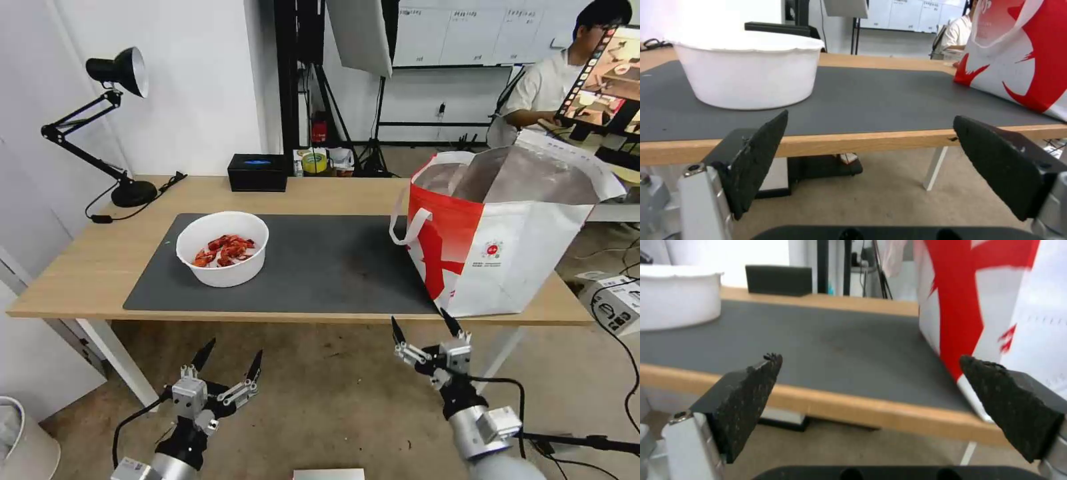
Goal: Pick up the trash from the table and place it into the takeout bag.
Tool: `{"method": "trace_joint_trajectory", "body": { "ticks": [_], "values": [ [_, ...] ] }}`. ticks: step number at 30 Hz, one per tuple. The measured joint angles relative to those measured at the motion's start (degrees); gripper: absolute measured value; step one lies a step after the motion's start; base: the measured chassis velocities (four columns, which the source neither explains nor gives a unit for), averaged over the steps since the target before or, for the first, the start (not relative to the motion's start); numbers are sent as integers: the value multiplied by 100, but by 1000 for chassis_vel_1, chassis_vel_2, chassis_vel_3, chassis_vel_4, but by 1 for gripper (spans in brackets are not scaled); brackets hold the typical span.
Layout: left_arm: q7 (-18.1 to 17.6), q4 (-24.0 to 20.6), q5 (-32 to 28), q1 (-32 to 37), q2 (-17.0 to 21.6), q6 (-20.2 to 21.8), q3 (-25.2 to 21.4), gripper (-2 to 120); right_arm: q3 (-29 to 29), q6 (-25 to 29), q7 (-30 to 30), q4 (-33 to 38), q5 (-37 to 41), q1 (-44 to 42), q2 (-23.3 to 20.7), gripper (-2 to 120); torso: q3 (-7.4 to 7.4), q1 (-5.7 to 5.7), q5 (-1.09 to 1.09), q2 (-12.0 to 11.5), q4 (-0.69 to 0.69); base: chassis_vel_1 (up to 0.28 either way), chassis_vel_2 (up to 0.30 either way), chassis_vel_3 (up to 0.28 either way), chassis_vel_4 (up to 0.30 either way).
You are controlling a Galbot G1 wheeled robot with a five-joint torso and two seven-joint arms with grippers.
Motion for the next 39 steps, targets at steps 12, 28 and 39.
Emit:
{"method": "trace_joint_trajectory", "body": {
  "ticks": [12, 28, 39],
  "values": [
    [2, 61, -16, -17, 38, -10, 19, 100, -119, -33, 3, -152, -33, -26, 135, 100, 0, 1, 0, 0, 0, 0, 0, 0, 0],
    [-207, 44, -616, -462, 493, 267, -204, 100, -182, -79, 52, -200, -40, 5, 165, 100, 1, 1, 0, 0, 1, 0, 0, 0, 0],
    [-1301, -306, -2684, -1604, 2398, 1530, -696, 100, -180, -83, 54, -200, -35, 8, 162, 100, 1, 1, -1, -1, 0, 0, 0, 0, 0]
  ]
}}
